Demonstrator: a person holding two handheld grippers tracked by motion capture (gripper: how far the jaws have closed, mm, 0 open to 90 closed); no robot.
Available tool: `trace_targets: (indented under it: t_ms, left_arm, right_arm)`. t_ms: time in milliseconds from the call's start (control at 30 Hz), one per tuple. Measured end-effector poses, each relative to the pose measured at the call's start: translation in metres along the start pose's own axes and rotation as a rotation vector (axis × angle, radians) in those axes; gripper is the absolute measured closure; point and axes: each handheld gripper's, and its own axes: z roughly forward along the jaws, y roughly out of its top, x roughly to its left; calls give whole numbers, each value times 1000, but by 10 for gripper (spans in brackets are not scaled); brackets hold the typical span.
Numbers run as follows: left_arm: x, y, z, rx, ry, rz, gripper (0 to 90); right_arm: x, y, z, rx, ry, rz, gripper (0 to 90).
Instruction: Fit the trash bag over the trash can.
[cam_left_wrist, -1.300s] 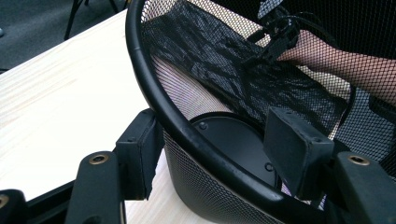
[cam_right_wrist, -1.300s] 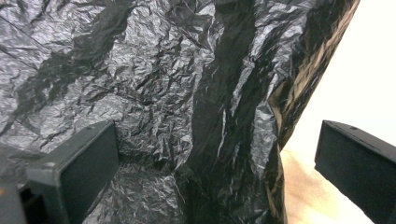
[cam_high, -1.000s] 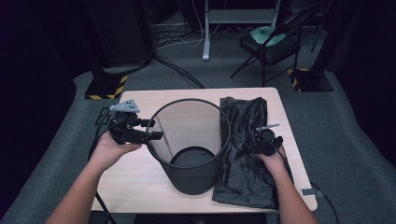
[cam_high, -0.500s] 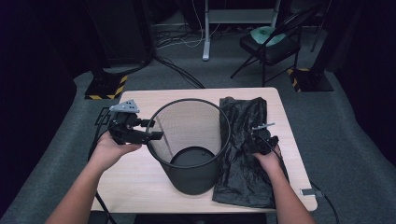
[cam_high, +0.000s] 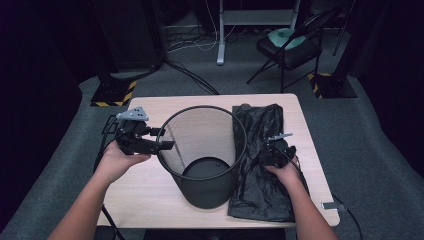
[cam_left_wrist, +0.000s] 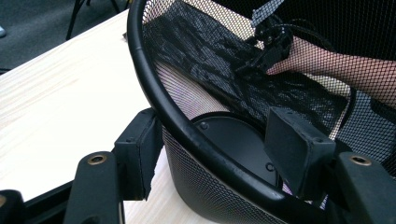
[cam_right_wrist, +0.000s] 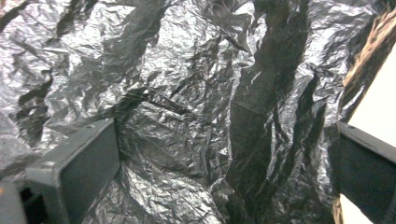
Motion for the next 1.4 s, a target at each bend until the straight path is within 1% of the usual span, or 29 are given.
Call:
trace_targets:
  t_ms: [67,167,300,333,433,567,667,767,833,867,967,1033,1200,1233,1300,1400]
  left_arm:
    - [0,0,0,0,-1,0,364]
    - [0,0,0,0,1,-1,363]
    - [0,0,-1,-1,1,0,363]
    - [0,0,-1,-1,0,0,363]
    - [1,0,-1,-2,2,-1,363]
    - [1,-1,-2,-4,1,-2,362]
    - [1,-1,-2,-5,0,-2,362]
    - [1,-1,-2,-7,-1,-1,362]
    - [1,-1,-2,-8,-2,0,363]
    - [1,-1,-2,-9,-2,1,362]
    - [1,-2,-2,-12,-5,-1,362]
    - [1,-2,-2,-14,-5,1,362]
    - [1,-2,-2,-17,-6,10,362]
    - [1,-2,-2,-18,-7,12,361]
    - [1,-2,-2,-22,-7,17,361]
    - [3,-2,-1,-27,-9,14,361]
  right_arm:
    - [0,0,-1,-5,7,-10,30]
    - [4,1,-5,-26,51,-62,198]
    - [8,2,-6,-41,76,-92,348]
    - [8,2,-7,-45,80,-97,370]
    - [11,2,-8,-50,104,-113,492]
    - [13,2,-8,-55,127,-137,628]
    - [15,2,-8,-56,145,-145,706]
    - [16,2,-9,-54,168,-165,791]
    - [17,3,-9,-52,176,-176,825]
    - [17,3,-9,-50,177,-189,836]
    - [20,3,-10,-45,159,-242,854]
    - [20,3,-10,-41,157,-257,856]
    - [16,4,-13,-14,182,-234,857]
    - [14,4,-15,-16,189,-222,857]
    - [11,5,-19,-24,203,-214,861]
    - [7,8,-26,-23,226,-207,869]
